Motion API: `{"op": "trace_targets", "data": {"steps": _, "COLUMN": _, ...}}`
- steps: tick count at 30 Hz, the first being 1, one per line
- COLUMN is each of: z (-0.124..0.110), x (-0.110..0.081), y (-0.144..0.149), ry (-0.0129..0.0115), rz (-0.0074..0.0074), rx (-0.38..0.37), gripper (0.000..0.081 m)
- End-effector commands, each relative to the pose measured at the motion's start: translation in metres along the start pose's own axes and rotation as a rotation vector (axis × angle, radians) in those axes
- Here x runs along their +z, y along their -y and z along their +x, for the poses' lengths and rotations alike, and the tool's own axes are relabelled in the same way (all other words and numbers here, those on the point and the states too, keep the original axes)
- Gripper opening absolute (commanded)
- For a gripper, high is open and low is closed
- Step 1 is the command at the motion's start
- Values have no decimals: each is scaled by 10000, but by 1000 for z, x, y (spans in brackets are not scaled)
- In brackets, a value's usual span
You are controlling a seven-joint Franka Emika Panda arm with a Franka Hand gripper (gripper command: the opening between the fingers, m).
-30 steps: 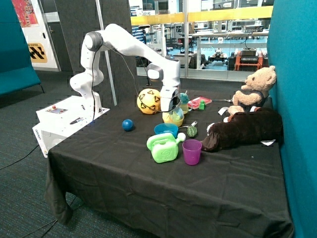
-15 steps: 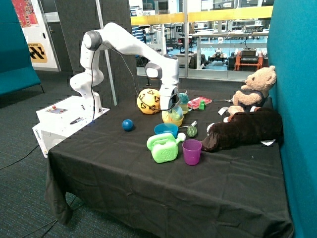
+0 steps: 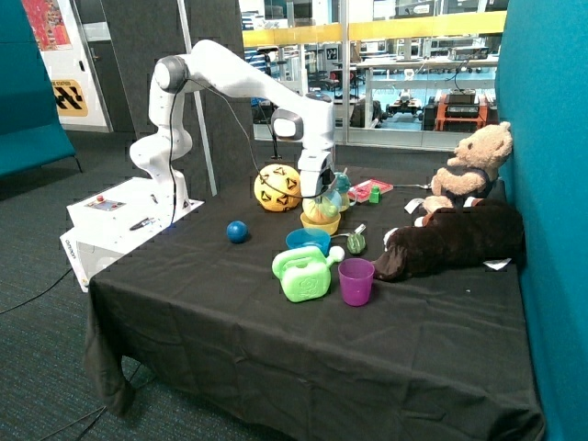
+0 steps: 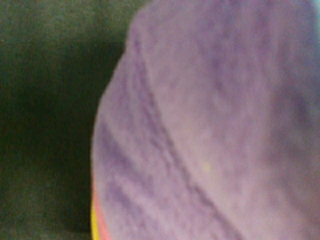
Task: Sort the balls from left to right in order of size
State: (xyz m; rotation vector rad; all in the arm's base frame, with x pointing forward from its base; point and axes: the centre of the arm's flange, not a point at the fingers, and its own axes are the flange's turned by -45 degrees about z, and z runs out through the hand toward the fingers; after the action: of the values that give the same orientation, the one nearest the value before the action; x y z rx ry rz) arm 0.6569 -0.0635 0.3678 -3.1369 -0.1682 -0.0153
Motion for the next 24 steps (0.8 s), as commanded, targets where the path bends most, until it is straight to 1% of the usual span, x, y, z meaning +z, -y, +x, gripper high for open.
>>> {"op": "trace_targets", "data": {"steps": 1, "z": 6, "x": -11, "y": 2, "ry": 98, "rz": 5, "rx": -112, "gripper": 0}}
{"op": "trace_targets", "data": {"steps": 9, "z": 1, "x": -22, "y": 2, "ry": 98, "rz": 5, "rx": -125, "gripper": 0}}
{"op": "trace_targets", "data": {"steps": 24, "z": -23, "x": -42, "y": -4, "ry": 98, "rz": 5, "rx": -228, "gripper": 0}}
